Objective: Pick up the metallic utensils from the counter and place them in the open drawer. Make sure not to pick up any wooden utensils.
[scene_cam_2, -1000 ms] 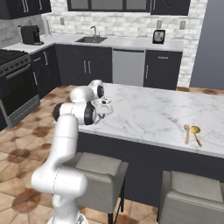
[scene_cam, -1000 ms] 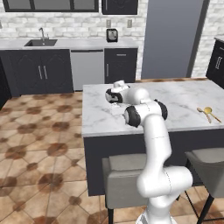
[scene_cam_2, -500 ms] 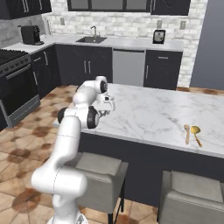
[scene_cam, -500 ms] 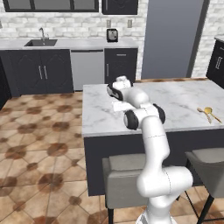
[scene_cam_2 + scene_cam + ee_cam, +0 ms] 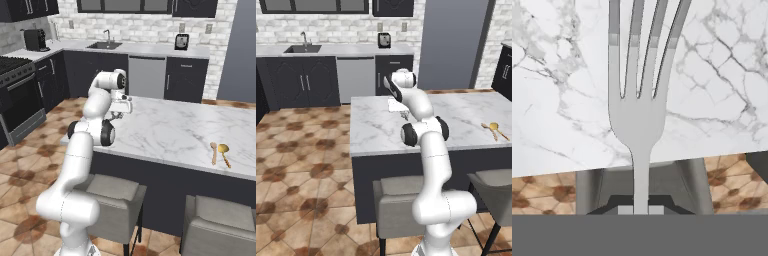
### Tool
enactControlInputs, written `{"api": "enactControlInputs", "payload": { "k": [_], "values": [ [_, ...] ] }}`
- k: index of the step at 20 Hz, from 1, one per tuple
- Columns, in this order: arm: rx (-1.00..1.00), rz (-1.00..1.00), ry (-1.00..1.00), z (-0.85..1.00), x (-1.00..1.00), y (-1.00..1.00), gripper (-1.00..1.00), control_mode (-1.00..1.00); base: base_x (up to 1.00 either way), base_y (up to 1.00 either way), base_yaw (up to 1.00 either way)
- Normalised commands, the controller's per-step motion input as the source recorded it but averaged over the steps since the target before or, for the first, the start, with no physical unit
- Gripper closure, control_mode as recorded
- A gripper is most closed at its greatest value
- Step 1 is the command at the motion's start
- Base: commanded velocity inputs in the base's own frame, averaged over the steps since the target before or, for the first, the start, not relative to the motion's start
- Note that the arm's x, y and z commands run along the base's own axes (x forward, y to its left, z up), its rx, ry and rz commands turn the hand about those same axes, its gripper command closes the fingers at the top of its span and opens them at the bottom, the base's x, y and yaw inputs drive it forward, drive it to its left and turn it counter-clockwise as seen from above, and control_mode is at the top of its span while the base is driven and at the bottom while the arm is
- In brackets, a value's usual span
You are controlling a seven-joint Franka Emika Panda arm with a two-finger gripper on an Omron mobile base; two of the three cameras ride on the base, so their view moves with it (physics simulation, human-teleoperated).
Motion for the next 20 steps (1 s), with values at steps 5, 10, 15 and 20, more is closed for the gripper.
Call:
{"api": "enactControlInputs", "payload": {
  "k": [5,10,15,20],
  "values": [
    [0.05,0.09,0.00,1.00,-0.85,0.01,1.00,-1.00,0.00,0.00,0.00],
    [0.00,0.16,0.00,1.00,-0.80,0.05,1.00,-1.00,0.00,0.00,0.00],
    [0.00,0.19,0.00,0.98,-0.98,0.16,1.00,-1.00,0.00,0.00,0.00],
    [0.01,0.09,-0.04,0.58,-1.00,0.01,1.00,-1.00,0.00,0.00,0.00]
  ]
}}
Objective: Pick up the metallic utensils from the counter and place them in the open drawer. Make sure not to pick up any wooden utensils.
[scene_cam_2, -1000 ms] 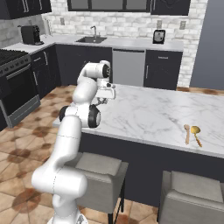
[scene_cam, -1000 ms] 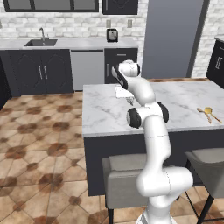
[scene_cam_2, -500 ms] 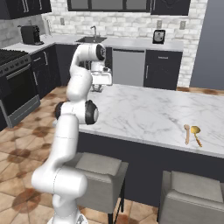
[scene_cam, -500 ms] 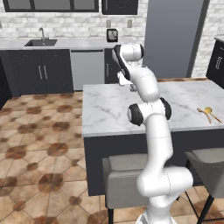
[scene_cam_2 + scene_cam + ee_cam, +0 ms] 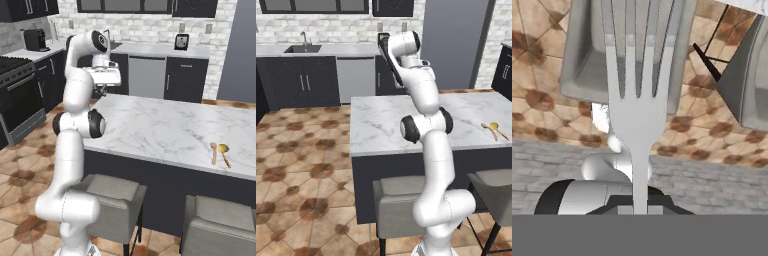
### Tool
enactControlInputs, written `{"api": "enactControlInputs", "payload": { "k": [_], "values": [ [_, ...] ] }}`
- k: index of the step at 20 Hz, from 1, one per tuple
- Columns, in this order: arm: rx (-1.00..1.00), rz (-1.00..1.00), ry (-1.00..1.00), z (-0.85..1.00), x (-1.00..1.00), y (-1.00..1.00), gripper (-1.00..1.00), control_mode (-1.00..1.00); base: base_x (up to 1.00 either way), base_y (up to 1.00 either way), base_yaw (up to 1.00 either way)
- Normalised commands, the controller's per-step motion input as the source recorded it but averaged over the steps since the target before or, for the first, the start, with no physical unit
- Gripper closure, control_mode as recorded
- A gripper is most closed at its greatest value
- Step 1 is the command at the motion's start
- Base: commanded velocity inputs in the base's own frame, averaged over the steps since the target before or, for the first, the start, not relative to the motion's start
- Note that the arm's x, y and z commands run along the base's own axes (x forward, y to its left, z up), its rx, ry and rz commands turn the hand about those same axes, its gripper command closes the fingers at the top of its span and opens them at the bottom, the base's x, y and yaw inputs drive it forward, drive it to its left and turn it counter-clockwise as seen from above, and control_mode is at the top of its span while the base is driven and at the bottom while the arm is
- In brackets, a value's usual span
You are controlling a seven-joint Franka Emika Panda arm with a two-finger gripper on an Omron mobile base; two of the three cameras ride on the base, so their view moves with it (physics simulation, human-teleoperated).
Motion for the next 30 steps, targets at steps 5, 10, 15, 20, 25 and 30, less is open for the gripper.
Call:
{"api": "enactControlInputs", "payload": {
  "k": [5,10,15,20,25,30],
  "values": [
    [0.09,0.00,-0.15,0.26,-1.00,-0.19,1.00,-1.00,0.00,0.00,0.00],
    [0.09,-0.01,-0.32,0.00,-0.96,-0.29,1.00,-1.00,0.00,0.00,0.00],
    [0.00,0.00,-0.57,0.00,-0.95,0.00,1.00,-1.00,0.00,0.00,0.00],
    [0.00,0.00,-0.68,0.00,-0.94,0.00,1.00,-1.00,0.00,0.00,0.00],
    [-0.02,0.02,-0.42,0.29,-0.70,0.00,1.00,-1.00,0.00,0.00,0.00],
    [-0.03,0.02,-0.13,0.58,-0.27,0.00,1.00,-1.00,0.00,0.00,0.00]
  ]
}}
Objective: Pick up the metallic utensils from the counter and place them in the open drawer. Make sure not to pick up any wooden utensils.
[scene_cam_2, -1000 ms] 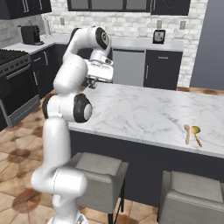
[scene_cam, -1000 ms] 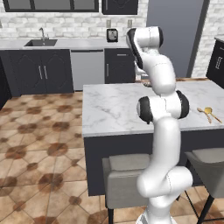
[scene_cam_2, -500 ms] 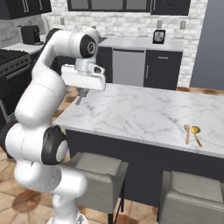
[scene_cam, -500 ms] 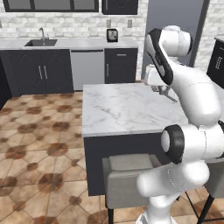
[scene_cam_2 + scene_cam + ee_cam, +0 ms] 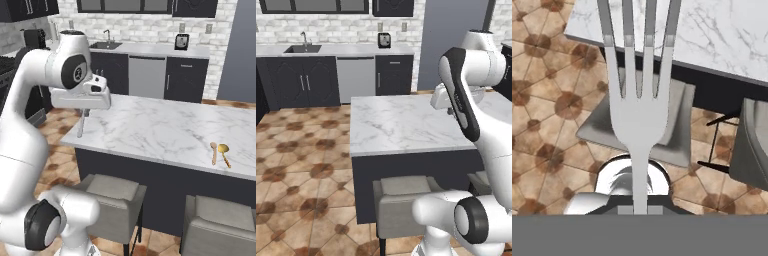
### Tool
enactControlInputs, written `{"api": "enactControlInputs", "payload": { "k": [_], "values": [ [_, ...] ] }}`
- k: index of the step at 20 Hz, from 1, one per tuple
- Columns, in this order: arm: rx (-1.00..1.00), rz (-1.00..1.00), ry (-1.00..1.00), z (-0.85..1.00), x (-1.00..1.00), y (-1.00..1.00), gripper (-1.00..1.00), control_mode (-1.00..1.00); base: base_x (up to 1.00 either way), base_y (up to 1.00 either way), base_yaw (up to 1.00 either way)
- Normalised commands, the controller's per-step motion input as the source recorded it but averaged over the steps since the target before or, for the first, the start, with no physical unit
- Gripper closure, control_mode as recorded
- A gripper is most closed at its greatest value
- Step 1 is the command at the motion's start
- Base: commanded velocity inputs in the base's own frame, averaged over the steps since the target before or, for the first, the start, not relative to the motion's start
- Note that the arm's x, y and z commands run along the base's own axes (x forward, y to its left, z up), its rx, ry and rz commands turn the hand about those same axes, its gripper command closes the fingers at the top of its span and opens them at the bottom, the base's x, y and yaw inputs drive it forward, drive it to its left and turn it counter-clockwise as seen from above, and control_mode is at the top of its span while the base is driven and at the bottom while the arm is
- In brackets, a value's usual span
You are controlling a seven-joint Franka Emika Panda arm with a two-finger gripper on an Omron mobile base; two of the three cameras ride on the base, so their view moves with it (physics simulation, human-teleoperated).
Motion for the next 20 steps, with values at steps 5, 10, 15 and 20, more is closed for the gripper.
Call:
{"api": "enactControlInputs", "payload": {
  "k": [5,10,15,20],
  "values": [
    [-0.02,0.01,0.00,0.45,-0.20,0.00,1.00,-1.00,0.00,0.00,0.00],
    [0.00,0.00,0.00,-0.17,-0.34,0.00,1.00,-1.00,0.00,0.00,0.00],
    [0.00,0.00,-0.01,-0.19,-0.23,0.00,1.00,-1.00,0.00,0.00,0.00],
    [0.00,0.00,0.00,0.00,0.00,0.00,1.00,-1.00,0.00,0.00,0.00]
  ]
}}
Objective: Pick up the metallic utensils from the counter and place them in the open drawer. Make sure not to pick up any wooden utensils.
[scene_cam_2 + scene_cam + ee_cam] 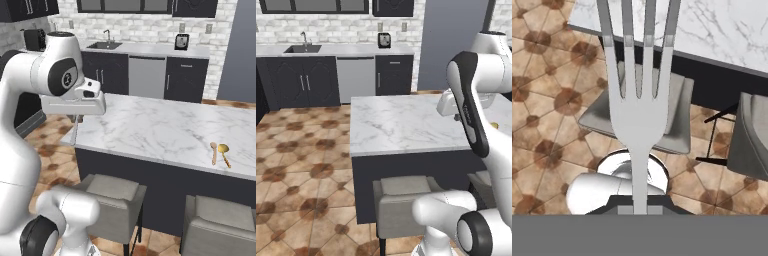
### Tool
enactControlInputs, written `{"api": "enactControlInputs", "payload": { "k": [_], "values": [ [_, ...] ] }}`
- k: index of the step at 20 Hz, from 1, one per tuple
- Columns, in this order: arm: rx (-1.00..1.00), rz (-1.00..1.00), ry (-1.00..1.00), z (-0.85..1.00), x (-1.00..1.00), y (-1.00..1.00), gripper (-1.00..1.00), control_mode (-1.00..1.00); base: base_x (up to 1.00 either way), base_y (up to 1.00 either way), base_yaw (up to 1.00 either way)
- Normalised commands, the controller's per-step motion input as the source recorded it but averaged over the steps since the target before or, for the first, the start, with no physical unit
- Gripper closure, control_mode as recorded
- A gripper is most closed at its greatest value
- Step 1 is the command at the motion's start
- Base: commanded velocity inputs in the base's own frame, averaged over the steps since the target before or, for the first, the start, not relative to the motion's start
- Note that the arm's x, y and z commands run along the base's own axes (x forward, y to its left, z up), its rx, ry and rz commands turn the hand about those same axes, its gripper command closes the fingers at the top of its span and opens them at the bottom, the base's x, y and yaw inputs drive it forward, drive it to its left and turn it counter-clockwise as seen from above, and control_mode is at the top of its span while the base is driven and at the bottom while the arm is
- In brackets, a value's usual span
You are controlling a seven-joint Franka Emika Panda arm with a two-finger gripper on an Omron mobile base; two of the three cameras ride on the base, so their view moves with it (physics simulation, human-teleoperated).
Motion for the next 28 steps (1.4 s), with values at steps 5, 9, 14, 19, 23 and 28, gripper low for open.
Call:
{"api": "enactControlInputs", "payload": {
  "k": [5,9,14,19,23,28],
  "values": [
    [0.00,0.00,0.00,0.00,-0.02,0.00,1.00,-1.00,0.00,0.00,0.00],
    [0.00,0.00,0.00,0.00,0.00,0.00,1.00,1.00,-0.55,0.11,0.03],
    [0.00,0.00,0.00,0.00,0.00,0.00,1.00,1.00,-0.58,0.73,0.12],
    [0.00,0.00,0.00,0.00,0.00,0.00,1.00,1.00,-0.21,0.86,0.15],
    [0.00,0.00,0.00,0.00,0.00,0.00,1.00,1.00,0.34,0.66,0.25],
    [0.00,0.00,0.00,0.00,0.00,0.00,1.00,1.00,0.72,0.47,0.35]
  ]
}}
